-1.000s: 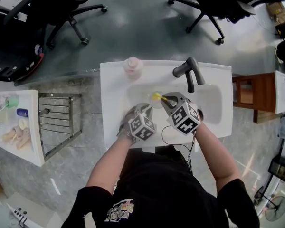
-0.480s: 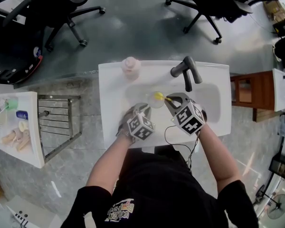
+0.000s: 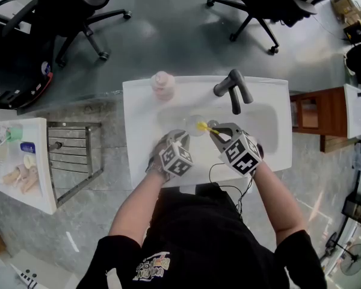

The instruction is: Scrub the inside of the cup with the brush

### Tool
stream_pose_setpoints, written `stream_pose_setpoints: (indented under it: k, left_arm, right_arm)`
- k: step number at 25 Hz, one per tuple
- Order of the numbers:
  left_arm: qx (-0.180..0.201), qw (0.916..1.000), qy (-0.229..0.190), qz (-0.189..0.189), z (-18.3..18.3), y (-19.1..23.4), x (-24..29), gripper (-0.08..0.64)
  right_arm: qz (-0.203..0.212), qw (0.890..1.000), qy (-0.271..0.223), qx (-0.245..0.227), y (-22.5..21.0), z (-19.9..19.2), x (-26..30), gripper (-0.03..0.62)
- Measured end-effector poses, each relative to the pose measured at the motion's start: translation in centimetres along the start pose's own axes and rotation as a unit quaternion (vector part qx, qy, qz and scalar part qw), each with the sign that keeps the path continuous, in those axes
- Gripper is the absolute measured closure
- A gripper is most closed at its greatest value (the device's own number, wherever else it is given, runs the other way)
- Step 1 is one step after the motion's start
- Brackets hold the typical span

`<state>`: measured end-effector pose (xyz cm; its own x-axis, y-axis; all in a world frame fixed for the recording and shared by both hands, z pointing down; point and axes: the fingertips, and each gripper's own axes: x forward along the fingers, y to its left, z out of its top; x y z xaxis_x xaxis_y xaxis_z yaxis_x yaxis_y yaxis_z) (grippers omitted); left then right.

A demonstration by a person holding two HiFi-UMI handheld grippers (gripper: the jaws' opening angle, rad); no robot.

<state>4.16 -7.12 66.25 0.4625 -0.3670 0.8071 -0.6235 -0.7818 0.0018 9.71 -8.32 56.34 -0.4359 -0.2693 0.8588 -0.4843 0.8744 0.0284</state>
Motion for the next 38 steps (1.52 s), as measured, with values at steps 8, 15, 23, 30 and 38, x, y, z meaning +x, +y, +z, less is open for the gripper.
stream_pose_setpoints:
  k: [8,15,23,30,38]
  left_arm:
    - [-0.003,1.0,0.001,0.001,0.2,0.1,-0.1,0.512]
    - [-0.005,1.0,0.003,0.002,0.1,0.2,0.0,0.512]
    - [-0.002,1.0,0.002,0.003,0.1,0.1,0.0,0.512]
    - [-0.002,1.0,0.002,0.003,0.0,0.2,-0.1,0.512]
    - [-0.003,1.0,0.0,0.005,0.0,0.3,0.0,0.512]
  right_arm:
    - [0.029,1.0,-0.008,0.005,1.9,0.5,0.1,0.555]
    - [0.034,0.999,-0.031,0.008,2.3,1.7,1.0,0.555]
    - [0.024,0.999,-0.041,0.016,1.1,2.7,2.8,0.555]
    - [-0.007,0.999,-0.032,0.029,-1.1,2.3,3.6,0.554]
    - [-0.014,1.0,-0.001,0.012,-1.3,1.1,3.4,0.554]
